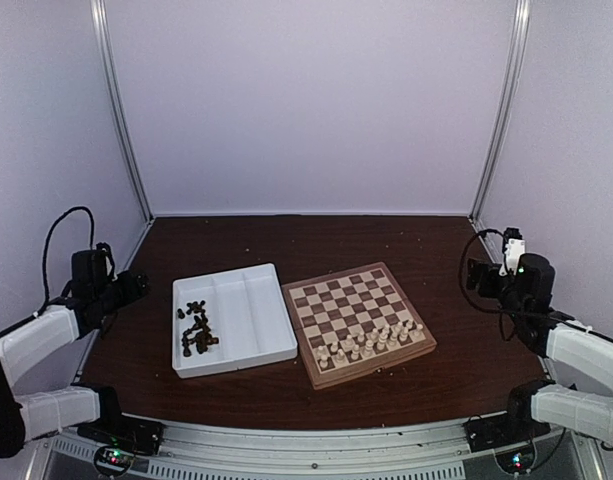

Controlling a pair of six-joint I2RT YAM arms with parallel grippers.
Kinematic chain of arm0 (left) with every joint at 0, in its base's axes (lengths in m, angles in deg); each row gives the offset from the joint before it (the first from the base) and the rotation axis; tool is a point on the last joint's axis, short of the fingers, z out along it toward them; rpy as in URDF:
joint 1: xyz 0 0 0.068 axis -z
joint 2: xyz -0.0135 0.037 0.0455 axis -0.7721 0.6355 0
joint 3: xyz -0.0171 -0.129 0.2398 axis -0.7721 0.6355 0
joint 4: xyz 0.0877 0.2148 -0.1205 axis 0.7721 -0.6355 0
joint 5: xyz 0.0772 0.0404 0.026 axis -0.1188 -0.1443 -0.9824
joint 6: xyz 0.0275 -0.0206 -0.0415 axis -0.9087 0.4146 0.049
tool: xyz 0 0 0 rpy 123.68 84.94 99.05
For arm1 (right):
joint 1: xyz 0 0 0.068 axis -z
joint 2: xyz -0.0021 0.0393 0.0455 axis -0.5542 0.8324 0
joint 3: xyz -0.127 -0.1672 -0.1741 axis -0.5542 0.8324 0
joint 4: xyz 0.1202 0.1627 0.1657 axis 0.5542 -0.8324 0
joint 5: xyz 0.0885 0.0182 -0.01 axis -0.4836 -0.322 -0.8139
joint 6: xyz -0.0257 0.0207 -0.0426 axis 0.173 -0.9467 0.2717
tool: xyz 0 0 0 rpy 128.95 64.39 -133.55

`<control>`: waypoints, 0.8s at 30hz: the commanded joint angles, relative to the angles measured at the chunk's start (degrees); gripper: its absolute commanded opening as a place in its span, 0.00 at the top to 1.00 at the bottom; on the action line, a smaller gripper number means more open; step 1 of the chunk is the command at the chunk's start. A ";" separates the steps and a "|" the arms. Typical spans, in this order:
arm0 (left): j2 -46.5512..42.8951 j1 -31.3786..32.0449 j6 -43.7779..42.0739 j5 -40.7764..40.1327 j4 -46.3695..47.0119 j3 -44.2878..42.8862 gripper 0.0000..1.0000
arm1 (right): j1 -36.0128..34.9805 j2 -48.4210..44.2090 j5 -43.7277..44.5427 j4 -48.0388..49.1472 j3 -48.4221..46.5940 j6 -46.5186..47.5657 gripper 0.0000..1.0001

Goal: Set up the chess pieces on the board
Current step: Reset both arms

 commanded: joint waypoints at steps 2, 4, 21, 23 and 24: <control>-3.39 0.36 -15.27 3.62 20.79 8.23 0.02 | 0.23 6.48 0.05 17.50 3.08 12.99 0.00; -1.36 0.36 -17.23 4.86 22.13 8.21 0.02 | 0.47 11.15 2.41 24.29 4.45 13.87 0.00; 26.96 -1.48 -24.92 2.49 51.94 7.71 0.02 | 6.87 40.41 -5.07 37.01 -4.32 12.69 0.00; 29.29 -1.66 -26.21 5.67 51.25 6.44 0.02 | 6.87 40.00 -4.91 36.85 -4.27 12.61 0.00; 29.53 -1.67 -26.66 7.57 50.88 6.03 0.02 | 6.82 39.95 -4.76 36.73 -4.35 12.63 0.00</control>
